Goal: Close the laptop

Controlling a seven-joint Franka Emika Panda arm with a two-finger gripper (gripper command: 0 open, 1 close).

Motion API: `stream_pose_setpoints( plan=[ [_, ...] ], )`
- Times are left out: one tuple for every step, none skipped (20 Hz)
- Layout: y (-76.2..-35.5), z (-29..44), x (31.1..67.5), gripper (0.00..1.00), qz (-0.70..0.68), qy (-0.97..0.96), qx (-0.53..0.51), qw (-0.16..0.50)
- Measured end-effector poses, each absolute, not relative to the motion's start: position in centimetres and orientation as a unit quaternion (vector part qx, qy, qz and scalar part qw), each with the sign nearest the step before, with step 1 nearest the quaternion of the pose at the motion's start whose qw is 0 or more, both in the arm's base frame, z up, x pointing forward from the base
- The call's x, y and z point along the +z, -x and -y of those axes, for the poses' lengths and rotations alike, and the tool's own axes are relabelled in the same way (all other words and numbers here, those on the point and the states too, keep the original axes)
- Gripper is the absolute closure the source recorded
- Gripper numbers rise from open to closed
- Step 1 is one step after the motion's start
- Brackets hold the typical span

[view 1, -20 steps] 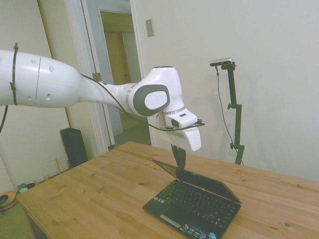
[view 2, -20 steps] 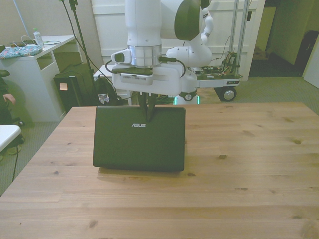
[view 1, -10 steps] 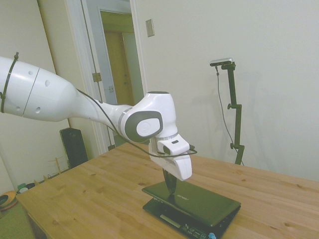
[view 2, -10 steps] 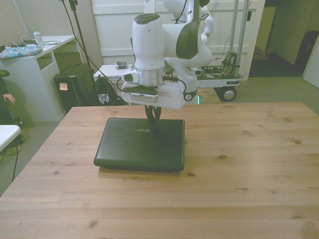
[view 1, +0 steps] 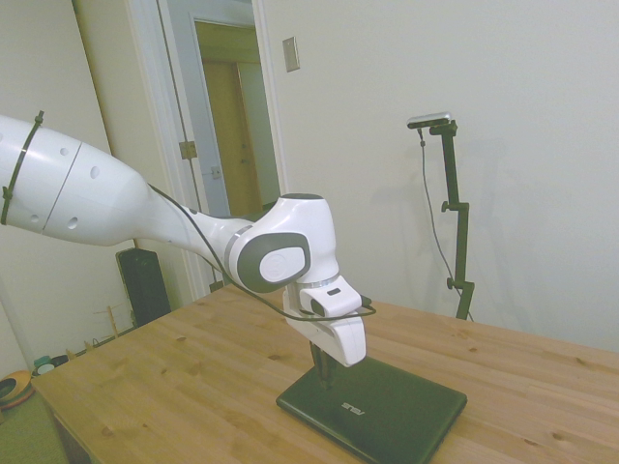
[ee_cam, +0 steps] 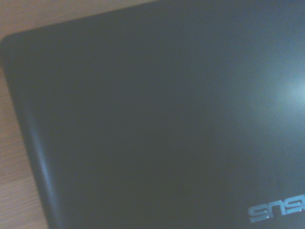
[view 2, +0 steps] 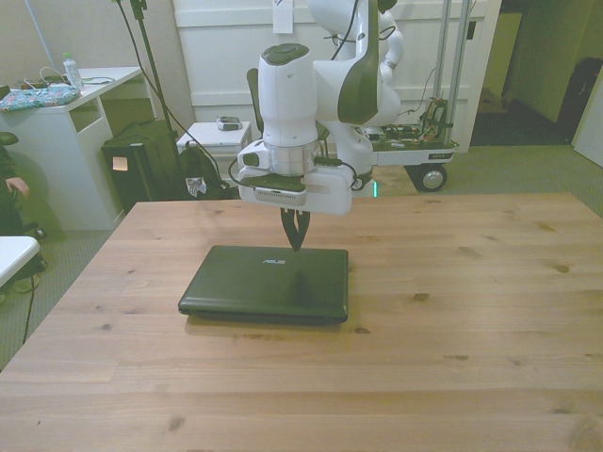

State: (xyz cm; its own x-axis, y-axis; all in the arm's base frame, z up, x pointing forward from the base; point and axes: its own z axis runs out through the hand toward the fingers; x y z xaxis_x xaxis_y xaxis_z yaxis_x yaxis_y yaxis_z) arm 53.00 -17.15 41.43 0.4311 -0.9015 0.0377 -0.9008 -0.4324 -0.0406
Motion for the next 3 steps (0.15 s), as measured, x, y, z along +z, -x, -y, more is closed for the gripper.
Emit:
stream_pose_setpoints(
  plan=[
    [-53.1, 16.5, 42.3, 1.0, -0.528, 0.849, -0.033, 0.01],
    [-53.1, 15.7, 43.4, 1.0, -0.521, 0.852, -0.042, 0.015],
    [-53.1, 14.8, 44.8, 0.0, -0.515, 0.856, -0.05, 0.019]
  ],
)
